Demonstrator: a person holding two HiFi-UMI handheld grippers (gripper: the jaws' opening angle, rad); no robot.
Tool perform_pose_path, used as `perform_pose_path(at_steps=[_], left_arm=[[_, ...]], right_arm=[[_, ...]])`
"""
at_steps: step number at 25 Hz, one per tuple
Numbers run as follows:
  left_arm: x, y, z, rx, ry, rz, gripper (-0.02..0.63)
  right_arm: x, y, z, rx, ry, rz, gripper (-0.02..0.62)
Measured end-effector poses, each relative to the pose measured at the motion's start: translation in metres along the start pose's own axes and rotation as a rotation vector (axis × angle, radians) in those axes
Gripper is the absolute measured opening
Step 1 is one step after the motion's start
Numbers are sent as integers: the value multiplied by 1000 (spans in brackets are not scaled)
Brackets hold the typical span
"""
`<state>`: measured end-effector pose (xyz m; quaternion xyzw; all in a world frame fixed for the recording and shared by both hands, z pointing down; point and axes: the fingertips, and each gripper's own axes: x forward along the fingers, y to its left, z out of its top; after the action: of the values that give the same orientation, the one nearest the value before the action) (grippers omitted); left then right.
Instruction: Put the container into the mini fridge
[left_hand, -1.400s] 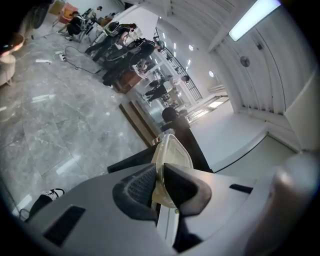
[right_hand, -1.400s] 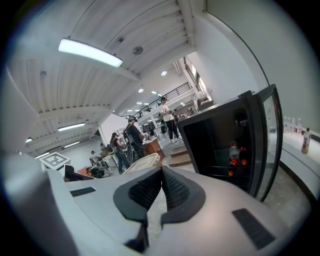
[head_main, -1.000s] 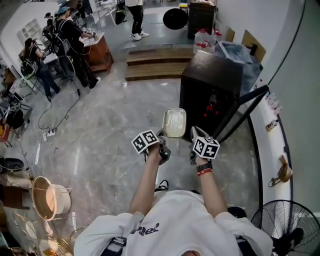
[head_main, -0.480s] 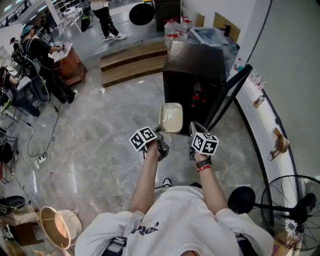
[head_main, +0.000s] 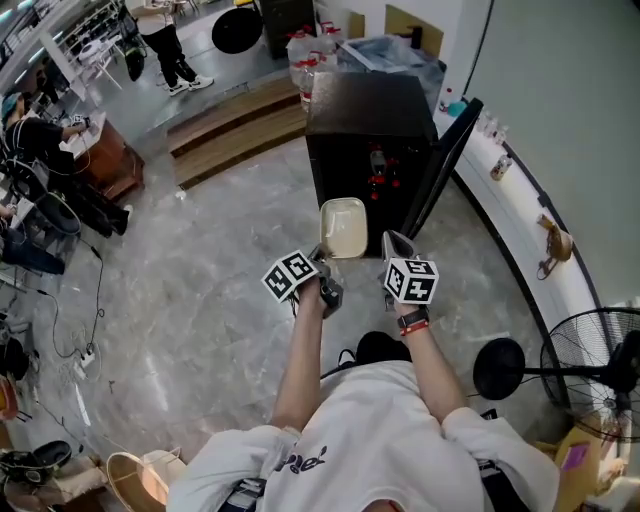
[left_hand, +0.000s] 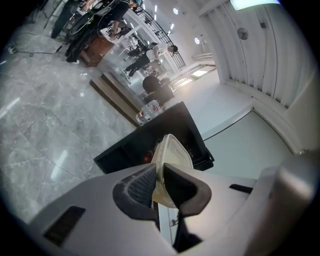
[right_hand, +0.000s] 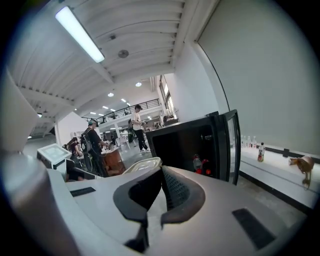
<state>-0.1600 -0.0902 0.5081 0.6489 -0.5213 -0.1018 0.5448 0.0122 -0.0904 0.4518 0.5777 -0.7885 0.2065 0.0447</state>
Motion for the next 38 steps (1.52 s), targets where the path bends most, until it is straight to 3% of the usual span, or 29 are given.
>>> perform_pose_path(at_steps=[7,20,38], left_arm=[[10,10,-4,26,27,12,60],[100,17,15,66,79,73,60],[193,41,25,94,20,114,60]], right_arm=[[0,-6,-22,5,35,-28,15],[89,-48,-21,66,85,-18,15],[146,-104,-64,146,139,-36,15]])
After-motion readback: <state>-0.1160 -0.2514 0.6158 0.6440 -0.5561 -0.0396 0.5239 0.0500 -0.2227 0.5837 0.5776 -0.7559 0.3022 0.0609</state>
